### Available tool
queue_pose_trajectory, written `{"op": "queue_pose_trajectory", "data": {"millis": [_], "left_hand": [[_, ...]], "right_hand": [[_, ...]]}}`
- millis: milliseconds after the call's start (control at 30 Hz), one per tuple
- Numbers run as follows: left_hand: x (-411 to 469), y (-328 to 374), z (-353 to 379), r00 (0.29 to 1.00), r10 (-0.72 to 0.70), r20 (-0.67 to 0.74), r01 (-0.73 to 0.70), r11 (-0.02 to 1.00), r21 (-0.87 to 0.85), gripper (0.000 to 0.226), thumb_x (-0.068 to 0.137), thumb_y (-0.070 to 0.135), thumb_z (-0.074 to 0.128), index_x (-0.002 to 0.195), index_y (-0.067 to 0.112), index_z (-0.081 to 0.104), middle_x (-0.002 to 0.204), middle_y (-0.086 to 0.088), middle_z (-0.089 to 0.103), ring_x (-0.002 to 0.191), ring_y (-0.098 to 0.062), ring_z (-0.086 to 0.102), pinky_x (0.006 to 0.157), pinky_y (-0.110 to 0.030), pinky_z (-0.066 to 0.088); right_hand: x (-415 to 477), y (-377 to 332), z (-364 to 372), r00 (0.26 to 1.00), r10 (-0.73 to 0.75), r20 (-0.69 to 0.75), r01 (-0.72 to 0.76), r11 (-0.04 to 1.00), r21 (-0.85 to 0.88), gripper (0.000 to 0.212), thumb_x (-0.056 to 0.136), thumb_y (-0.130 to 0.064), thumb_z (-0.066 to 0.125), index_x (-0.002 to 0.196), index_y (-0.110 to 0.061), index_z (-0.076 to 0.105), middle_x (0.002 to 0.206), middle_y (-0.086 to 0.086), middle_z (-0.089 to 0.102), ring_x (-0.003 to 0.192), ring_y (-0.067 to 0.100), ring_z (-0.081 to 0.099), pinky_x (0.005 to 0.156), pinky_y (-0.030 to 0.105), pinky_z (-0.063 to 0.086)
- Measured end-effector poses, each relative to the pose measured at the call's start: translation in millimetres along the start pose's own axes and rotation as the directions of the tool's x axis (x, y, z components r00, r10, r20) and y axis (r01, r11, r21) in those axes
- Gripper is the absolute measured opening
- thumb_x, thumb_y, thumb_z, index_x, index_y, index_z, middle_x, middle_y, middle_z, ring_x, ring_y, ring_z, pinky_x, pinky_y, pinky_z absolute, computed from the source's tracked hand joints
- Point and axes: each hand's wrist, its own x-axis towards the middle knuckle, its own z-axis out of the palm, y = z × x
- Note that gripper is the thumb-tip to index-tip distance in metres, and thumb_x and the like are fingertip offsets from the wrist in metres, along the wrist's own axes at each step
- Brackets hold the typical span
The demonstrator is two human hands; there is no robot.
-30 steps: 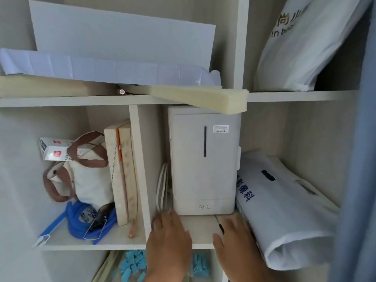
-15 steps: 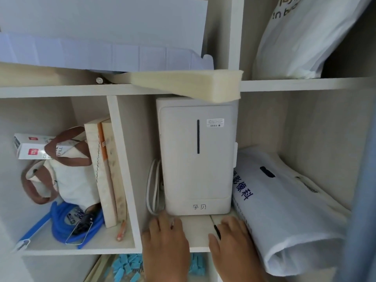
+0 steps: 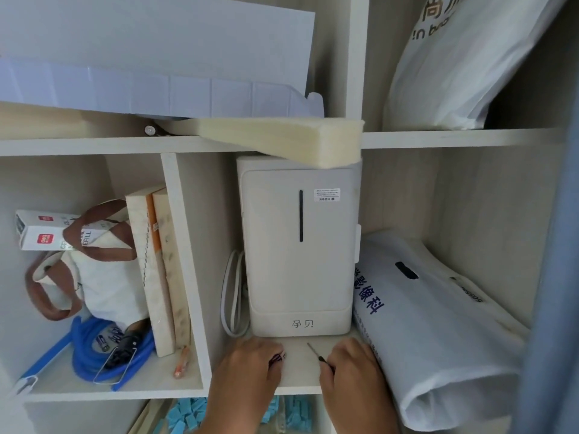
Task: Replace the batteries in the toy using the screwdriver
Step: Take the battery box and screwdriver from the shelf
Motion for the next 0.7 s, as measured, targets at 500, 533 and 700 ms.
{"op": "queue_pose_trajectory", "data": {"millis": [500, 533, 700], "left_hand": [[12.3, 14.6, -20.9, 0.978, 0.121, 0.168, -0.172, 0.928, 0.331, 0.036, 0.036, 0.029, 0.096, 0.047, 0.023, 0.063, 0.039, -0.001, 0.054, 0.033, -0.013, 0.052, 0.033, -0.021, 0.028], [12.5, 14.4, -20.6, 0.973, 0.112, 0.202, -0.178, 0.923, 0.343, 0.028, 0.050, 0.030, 0.093, 0.057, 0.021, 0.067, 0.048, -0.002, 0.061, 0.041, -0.016, 0.059, 0.037, -0.023, 0.038], [13.8, 6.6, -16.7, 0.970, 0.104, 0.218, -0.172, 0.931, 0.323, 0.036, 0.032, 0.016, 0.095, 0.049, 0.021, 0.063, 0.041, 0.004, 0.055, 0.032, -0.014, 0.054, 0.033, -0.019, 0.030]], "right_hand": [[-4.4, 6.7, 11.3, 1.000, 0.013, -0.008, -0.012, 0.990, 0.141, 0.042, 0.046, -0.012, 0.094, 0.056, -0.019, 0.054, 0.064, -0.003, 0.055, 0.056, 0.022, 0.058, 0.053, 0.035, 0.055], [-4.2, 5.7, 10.4, 1.000, 0.011, -0.006, -0.010, 0.991, 0.132, 0.043, 0.045, -0.013, 0.095, 0.055, -0.019, 0.054, 0.063, -0.003, 0.055, 0.055, 0.021, 0.058, 0.053, 0.034, 0.054], [-3.9, 3.7, 5.7, 1.000, 0.005, 0.004, -0.006, 0.994, 0.105, 0.043, 0.042, -0.015, 0.097, 0.053, -0.019, 0.056, 0.061, -0.004, 0.056, 0.053, 0.021, 0.058, 0.052, 0.033, 0.054]]}}
